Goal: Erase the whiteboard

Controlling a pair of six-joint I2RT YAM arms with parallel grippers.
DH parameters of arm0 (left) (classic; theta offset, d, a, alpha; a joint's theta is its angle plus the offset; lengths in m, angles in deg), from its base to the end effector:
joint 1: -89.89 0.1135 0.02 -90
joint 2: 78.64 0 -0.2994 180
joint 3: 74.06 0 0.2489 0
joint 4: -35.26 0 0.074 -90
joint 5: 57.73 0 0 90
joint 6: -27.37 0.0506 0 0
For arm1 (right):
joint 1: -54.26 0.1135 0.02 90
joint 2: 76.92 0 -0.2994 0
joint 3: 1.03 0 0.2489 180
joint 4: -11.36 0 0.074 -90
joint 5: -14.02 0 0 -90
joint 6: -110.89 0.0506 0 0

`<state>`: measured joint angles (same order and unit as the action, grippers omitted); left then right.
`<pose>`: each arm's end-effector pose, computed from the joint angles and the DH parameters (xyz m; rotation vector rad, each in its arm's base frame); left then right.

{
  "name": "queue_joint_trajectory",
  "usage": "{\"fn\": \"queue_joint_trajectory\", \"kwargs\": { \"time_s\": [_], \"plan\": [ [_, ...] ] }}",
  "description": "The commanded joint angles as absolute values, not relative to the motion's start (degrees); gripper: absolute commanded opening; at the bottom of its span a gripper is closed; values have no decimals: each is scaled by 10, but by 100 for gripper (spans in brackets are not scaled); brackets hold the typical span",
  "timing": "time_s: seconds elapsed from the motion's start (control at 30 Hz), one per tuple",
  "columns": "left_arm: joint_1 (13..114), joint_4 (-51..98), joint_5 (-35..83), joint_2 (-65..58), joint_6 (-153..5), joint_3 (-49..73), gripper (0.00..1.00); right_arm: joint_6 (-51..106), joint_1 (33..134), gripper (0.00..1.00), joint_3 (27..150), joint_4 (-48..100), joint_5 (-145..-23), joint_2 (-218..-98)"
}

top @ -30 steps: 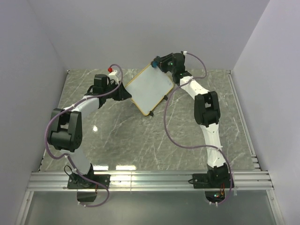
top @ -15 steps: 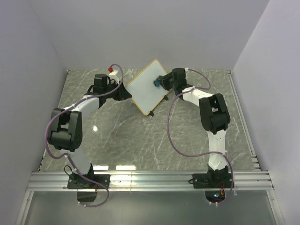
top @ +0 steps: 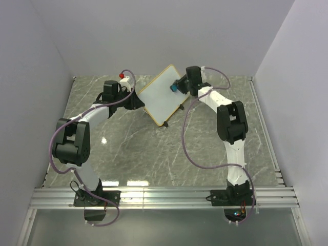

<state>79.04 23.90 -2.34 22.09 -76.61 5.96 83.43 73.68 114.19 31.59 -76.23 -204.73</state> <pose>0.3939 -0.1048 0.2582 0.3072 2.1267 -0.8963 0.5197 0.1835 0.2283 0.8293 2.1062 0.8127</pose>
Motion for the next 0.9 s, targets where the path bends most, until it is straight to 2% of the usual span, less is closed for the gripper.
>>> {"fn": "queue_joint_trajectory", "kwargs": {
  "time_s": [0.0,0.23,0.53,0.67,0.87],
  "plan": [
    [760,167,-26,232,-686,52,0,836,739,0,1233,294,-762,-2079],
    [758,167,-30,231,-685,54,0,872,748,0,1332,282,-789,-2132],
    [755,164,-30,229,-684,52,0,881,754,0,1356,255,-806,-2157],
    [756,164,-32,228,-685,51,0,854,754,0,1351,338,-780,-2140],
    [756,165,-34,216,-688,46,0,812,740,0,1273,473,-722,-2103]
  ]
}}
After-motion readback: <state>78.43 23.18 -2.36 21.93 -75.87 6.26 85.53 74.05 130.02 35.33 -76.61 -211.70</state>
